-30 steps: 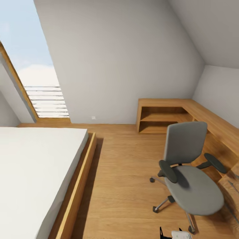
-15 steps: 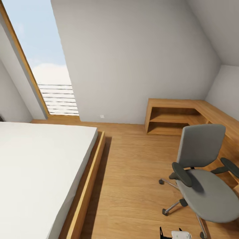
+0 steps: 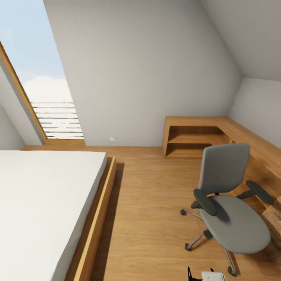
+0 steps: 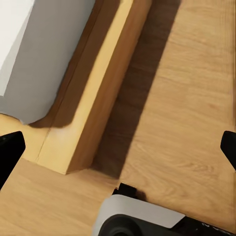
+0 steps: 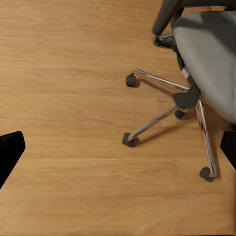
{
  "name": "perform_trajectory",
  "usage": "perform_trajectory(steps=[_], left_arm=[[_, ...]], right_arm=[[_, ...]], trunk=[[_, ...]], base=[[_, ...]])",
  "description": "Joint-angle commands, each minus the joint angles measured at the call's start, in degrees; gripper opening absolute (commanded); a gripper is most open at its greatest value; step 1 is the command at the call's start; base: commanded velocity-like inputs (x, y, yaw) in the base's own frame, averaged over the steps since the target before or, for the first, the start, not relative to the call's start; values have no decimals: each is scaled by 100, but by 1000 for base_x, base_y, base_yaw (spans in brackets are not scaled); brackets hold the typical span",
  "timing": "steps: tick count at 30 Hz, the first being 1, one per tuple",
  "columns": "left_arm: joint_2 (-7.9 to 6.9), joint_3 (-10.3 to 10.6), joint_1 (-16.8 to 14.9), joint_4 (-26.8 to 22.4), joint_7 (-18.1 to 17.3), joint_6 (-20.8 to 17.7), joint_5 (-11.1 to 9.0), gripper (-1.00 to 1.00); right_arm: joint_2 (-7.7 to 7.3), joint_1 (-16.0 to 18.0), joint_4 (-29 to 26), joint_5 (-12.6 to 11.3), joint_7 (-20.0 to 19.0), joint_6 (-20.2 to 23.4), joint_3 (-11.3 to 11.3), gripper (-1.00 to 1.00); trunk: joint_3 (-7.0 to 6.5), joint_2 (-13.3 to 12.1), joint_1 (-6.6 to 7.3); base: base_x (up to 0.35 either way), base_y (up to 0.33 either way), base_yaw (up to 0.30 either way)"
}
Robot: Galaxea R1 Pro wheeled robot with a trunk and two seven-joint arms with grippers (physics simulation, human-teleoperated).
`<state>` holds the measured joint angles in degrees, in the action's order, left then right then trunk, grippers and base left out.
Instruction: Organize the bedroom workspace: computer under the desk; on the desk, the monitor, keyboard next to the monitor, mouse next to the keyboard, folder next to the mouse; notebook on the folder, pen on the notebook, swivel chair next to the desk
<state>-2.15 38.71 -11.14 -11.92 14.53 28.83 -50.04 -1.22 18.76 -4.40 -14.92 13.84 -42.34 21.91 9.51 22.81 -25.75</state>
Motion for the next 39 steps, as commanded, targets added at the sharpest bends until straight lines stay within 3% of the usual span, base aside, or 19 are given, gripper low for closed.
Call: perform_trajectory(steps=[1, 32, 39], left_arm=[[-3, 49, -2, -12, 50, 8, -15, 100], [11, 49, -2, -12, 49, 3, -15, 100], [20, 49, -2, -12, 44, 1, -15, 100]], right_arm=[[-1, 5, 0, -37, 23, -11, 50, 100], [8, 5, 77, -37, 22, -11, 55, 100], [8, 5, 79, -30, 22, -7, 59, 100]], trunk=[[6, 11, -4], [-12, 11, -4], [-12, 11, -4]], base=[[77, 22, -221], [68, 60, -32], [222, 1, 0]])
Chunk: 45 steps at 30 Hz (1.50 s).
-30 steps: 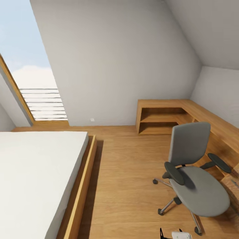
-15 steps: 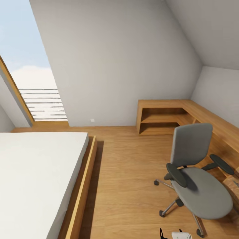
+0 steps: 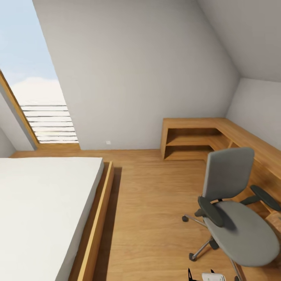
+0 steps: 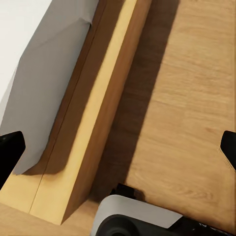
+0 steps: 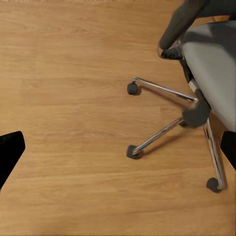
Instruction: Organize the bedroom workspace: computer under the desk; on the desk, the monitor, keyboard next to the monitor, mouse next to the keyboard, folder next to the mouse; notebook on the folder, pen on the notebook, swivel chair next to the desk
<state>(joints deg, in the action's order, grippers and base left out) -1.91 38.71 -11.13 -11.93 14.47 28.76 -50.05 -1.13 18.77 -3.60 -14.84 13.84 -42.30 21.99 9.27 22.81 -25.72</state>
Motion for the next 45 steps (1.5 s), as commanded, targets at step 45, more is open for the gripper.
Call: perform_trajectory(steps=[45], left_arm=[[-2, 55, -3, -11, 48, 7, -6, 100]], right_arm=[[-10, 4, -1, -41, 23, 2, 51, 100]], trunk=[[11, 11, -6]], base=[[248, 0, 30]])
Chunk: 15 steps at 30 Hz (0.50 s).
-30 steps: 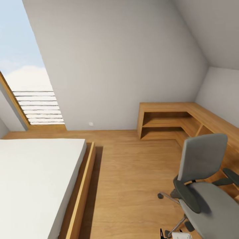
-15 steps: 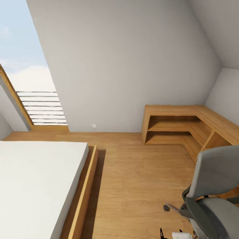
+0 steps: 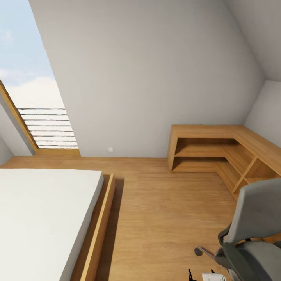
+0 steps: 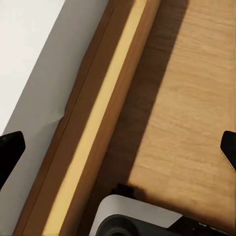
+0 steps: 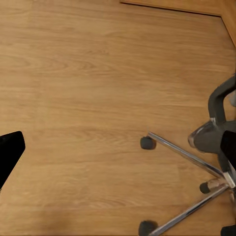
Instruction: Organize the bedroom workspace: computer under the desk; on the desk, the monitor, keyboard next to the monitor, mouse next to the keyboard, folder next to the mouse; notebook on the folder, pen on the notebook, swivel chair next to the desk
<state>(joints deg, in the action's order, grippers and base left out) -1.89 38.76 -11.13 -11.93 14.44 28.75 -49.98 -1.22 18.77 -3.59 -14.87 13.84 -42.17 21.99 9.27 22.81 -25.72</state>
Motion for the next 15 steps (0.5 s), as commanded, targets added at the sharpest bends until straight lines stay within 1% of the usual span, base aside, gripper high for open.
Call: perform_trajectory(steps=[1, 15], left_arm=[[-4, 48, -3, -11, 50, 8, -13, 100], [-3, 44, -3, -11, 56, 8, -17, 100]], right_arm=[[-1, 4, -1, -37, 23, -11, 51, 100], [-1, 4, -1, -34, 23, -11, 51, 100]], trunk=[[11, 11, -6], [11, 11, -6]], base=[[319, 0, 0], [323, 0, 0]])
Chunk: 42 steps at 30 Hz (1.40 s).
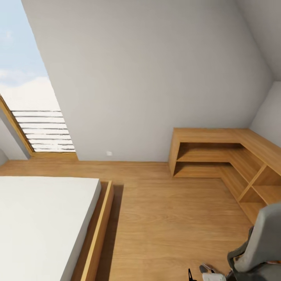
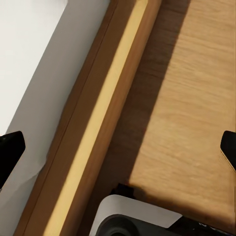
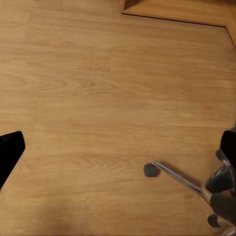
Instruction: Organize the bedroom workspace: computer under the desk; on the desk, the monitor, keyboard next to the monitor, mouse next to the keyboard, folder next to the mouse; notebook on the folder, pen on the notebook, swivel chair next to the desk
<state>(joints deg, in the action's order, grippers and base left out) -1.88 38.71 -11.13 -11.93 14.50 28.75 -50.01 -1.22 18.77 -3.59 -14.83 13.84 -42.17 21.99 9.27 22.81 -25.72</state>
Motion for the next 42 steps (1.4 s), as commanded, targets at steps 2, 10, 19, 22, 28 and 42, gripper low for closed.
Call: perform_trajectory(steps=[2, 10, 19, 22, 28, 42], left_arm=[[-5, 49, -3, -11, 47, 8, -15, 100], [1, 51, -3, -11, 51, 8, -12, 100], [3, 56, -3, -11, 46, 8, -11, 100], [3, 55, -3, -11, 45, 8, -9, 100], [3, 57, -3, -11, 45, 8, -10, 100], [3, 58, -3, -11, 44, 0, -11, 100]], right_arm=[[-1, 4, -1, -37, 23, -11, 51, 100], [-1, 4, 1, -37, 20, -3, 51, 100], [-1, 4, 4, -37, 21, 3, 51, 100], [-1, 4, 5, -37, 21, 5, 51, 100], [0, 4, 6, -37, 21, 6, 51, 100], [0, 4, 7, -37, 15, 7, 51, 100]], trunk=[[11, 11, -6], [11, 11, -6], [11, 11, -6], [11, 11, -6], [11, 11, -6], [11, 11, -6]], base=[[324, 0, 0], [324, 0, 0], [324, 0, 0], [324, 0, 0], [324, 0, 0], [324, -8, 0]])
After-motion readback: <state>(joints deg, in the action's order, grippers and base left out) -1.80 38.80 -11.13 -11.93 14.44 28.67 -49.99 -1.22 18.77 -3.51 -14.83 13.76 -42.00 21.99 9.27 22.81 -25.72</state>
